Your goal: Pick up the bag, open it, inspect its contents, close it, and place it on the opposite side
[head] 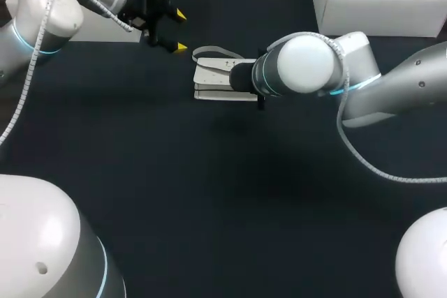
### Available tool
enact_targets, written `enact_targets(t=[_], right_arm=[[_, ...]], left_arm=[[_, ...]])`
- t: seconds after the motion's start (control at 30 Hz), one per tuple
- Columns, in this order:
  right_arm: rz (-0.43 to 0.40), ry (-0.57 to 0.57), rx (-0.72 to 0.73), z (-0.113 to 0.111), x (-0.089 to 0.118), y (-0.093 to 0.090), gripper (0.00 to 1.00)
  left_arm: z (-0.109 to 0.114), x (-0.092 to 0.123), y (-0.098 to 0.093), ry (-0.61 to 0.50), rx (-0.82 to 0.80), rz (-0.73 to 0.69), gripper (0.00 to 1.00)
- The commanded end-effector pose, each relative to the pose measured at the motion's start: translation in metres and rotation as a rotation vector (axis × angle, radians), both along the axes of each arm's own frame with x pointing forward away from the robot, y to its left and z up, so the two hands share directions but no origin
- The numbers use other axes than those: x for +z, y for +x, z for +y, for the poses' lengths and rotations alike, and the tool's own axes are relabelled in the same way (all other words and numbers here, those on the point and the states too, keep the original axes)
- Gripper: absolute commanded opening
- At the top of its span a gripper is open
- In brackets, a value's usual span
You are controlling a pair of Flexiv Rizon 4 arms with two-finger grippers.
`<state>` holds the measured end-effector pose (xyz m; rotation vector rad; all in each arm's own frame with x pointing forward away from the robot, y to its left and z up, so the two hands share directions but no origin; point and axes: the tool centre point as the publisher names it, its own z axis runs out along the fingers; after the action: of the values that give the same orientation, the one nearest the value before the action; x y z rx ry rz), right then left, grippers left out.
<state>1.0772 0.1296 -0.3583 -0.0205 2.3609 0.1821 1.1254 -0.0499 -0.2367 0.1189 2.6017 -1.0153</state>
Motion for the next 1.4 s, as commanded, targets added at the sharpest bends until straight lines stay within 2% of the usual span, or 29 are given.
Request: enact_targets(t=[0.03, 0.53, 0.83, 1.0, 1.4], right_arm=[[0.005, -0.013, -0.005, 0.004, -0.001, 0.004, 0.27], [0.012, -0.017, -0.014, 0.003, -0.005, 0.004, 0.00], [-0.002, -0.006, -0.038, 0.006, -0.007, -0.003, 0.00], [-0.001, 0.010, -0.054, 0.008, -0.008, -0.005, 0.00], [-0.001, 0.010, -0.054, 0.008, -0.008, -0.005, 0.00]], left_arm=[[0.000, -0.003, 0.003, -0.001, -0.006, 0.007, 1.00], [-0.001, -0.006, 0.002, 0.004, -0.019, 0.017, 1.00], [-0.005, -0.005, -0.005, -0.032, -0.075, -0.015, 1.00], [-0.011, -0.006, -0.015, -0.067, -0.166, -0.100, 1.00], [-0.011, -0.006, -0.015, -0.067, -0.166, -0.100, 1.00]])
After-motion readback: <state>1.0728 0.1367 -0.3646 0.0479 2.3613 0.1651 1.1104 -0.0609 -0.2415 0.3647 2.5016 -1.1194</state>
